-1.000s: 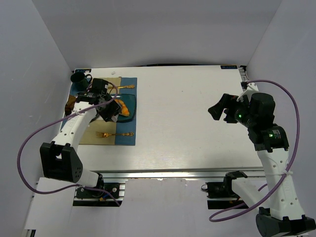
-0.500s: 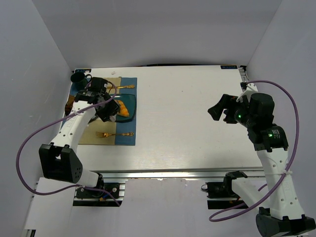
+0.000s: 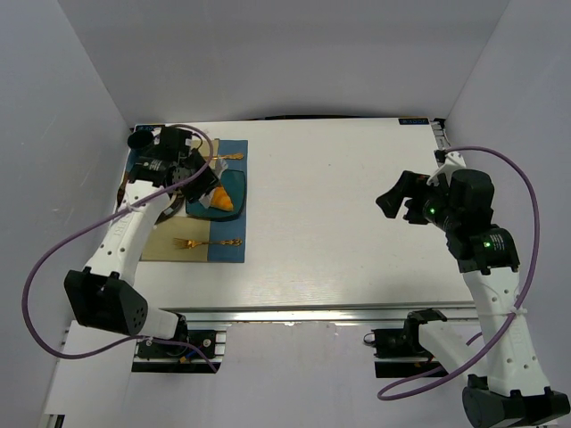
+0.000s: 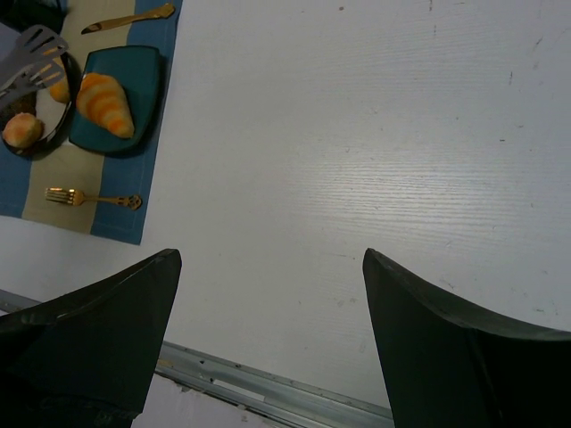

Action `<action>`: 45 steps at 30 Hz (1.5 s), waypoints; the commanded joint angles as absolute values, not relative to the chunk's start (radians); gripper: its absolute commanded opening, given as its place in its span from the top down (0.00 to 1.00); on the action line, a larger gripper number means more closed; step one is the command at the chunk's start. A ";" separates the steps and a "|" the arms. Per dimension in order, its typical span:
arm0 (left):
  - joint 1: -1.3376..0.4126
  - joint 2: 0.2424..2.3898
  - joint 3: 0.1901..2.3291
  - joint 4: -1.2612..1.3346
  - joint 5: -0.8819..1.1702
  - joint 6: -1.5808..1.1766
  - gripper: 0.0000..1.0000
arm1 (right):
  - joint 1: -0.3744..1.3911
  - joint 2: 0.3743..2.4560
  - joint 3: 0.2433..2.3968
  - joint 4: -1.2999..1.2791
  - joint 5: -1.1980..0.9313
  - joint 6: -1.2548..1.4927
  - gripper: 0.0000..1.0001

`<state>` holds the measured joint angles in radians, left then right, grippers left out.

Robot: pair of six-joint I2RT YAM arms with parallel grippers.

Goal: Place the bread

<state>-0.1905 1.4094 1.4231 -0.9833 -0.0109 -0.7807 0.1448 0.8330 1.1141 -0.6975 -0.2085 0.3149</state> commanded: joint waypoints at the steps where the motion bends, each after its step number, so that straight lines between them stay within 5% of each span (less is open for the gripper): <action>1: -0.256 1.359 1.419 -0.848 0.057 -0.755 0.45 | 0.149 0.819 1.123 -0.660 -0.155 0.334 0.11; 8: -0.596 1.440 1.430 -0.766 -0.147 -0.678 0.48 | 0.147 0.833 1.183 -0.683 -0.081 0.344 0.11; 23: -0.974 1.535 1.198 -0.607 -0.606 -0.595 0.48 | 0.147 0.842 1.246 -0.742 -0.061 0.316 0.11; 39: -1.019 1.660 1.022 -0.462 -0.608 -0.704 0.48 | 0.149 0.819 1.195 -0.742 -0.077 0.314 0.11; 45: -1.019 1.724 1.022 -0.468 -0.562 -0.713 0.39 | 0.149 0.819 1.187 -0.739 -0.074 0.310 0.11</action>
